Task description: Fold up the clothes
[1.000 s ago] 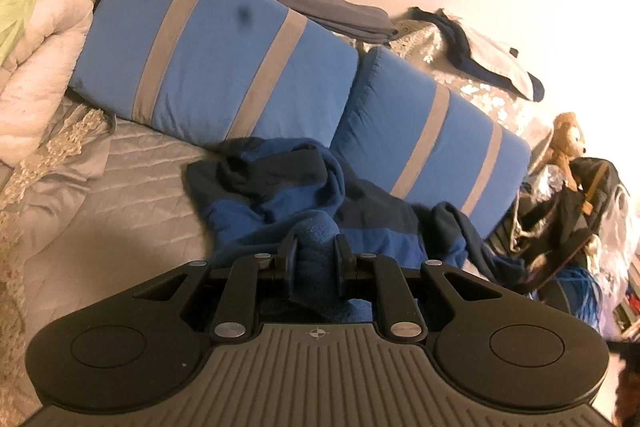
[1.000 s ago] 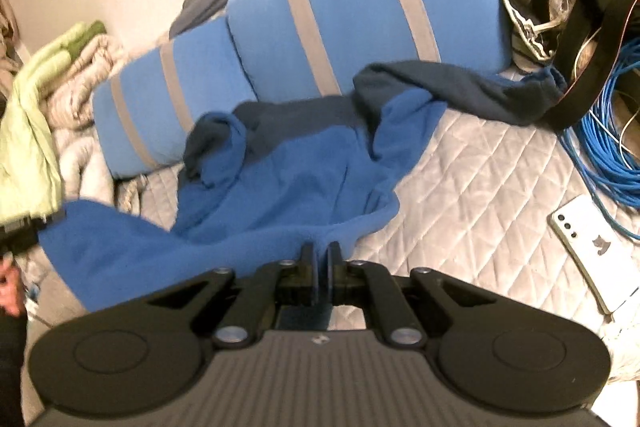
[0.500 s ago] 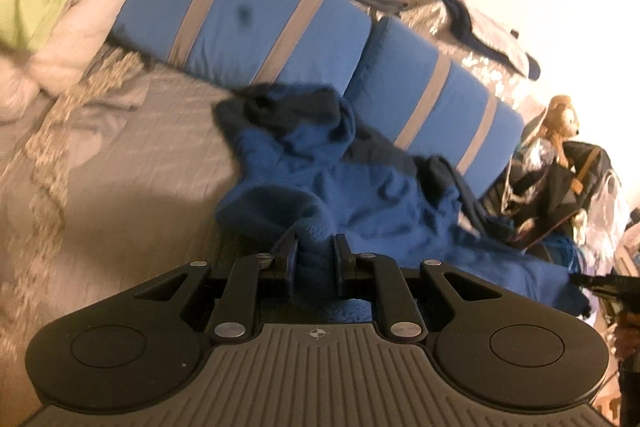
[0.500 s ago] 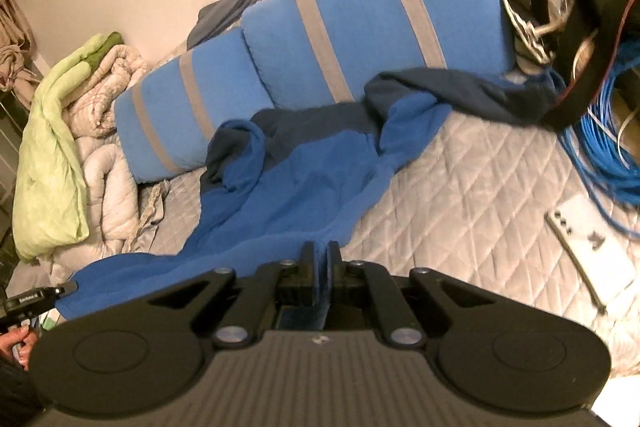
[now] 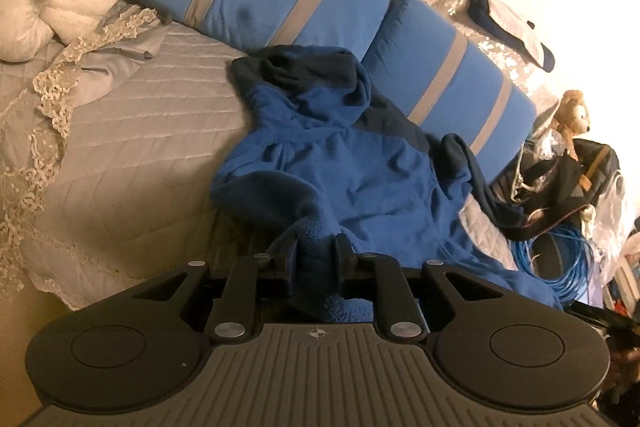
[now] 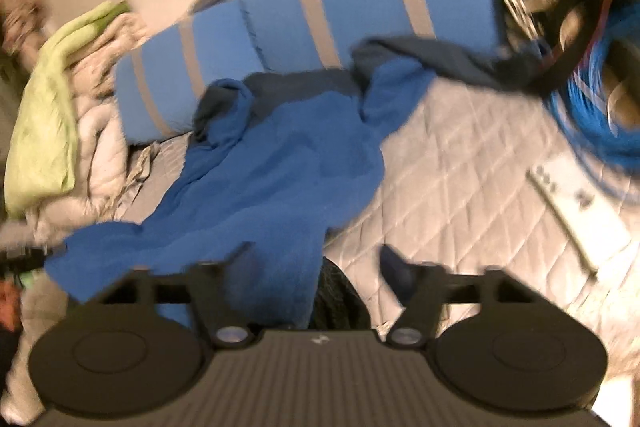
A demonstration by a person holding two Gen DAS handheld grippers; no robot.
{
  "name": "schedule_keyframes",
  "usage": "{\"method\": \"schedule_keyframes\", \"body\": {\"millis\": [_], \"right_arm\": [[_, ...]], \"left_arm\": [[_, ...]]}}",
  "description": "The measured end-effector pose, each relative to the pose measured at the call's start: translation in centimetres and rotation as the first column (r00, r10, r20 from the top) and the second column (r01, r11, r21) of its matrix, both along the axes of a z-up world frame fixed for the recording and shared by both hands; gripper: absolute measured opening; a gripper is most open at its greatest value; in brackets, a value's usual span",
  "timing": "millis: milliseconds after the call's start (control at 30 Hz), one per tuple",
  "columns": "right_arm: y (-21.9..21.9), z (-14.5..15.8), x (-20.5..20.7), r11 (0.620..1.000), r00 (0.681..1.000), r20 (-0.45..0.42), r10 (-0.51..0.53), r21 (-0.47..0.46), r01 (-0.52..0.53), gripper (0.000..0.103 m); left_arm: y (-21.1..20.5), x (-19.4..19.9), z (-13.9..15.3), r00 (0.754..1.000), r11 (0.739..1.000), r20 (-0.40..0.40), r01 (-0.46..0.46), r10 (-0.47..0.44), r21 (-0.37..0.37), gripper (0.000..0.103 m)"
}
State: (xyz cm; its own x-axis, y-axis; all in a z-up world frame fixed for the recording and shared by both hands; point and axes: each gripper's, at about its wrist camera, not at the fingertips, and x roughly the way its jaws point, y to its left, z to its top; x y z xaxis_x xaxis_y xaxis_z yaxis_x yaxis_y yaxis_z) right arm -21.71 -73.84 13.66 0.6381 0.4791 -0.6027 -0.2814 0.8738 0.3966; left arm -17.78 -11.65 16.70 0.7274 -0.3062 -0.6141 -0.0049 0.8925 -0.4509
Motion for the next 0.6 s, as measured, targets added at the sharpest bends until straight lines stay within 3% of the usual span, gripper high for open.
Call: {"method": "schedule_keyframes", "body": {"millis": [200, 333, 600], "right_arm": [[1.8, -0.7, -3.5, 0.976, 0.990, 0.081, 0.119, -0.191, -0.102, 0.085], [3.9, -1.7, -4.9, 0.936, 0.977, 0.165, 0.134, -0.346, -0.070, 0.085], [8.2, -2.3, -6.4, 0.830, 0.924, 0.353, 0.147, -0.552, 0.078, 0.080]], "left_arm": [[-0.2, -0.3, -0.2, 1.000, 1.000, 0.006, 0.000, 0.000, -0.003, 0.019], [-0.1, -0.4, -0.3, 1.000, 1.000, 0.007, -0.001, 0.001, -0.008, 0.019], [0.1, -0.5, -0.4, 1.000, 1.000, 0.010, 0.000, 0.000, -0.017, 0.019]]}}
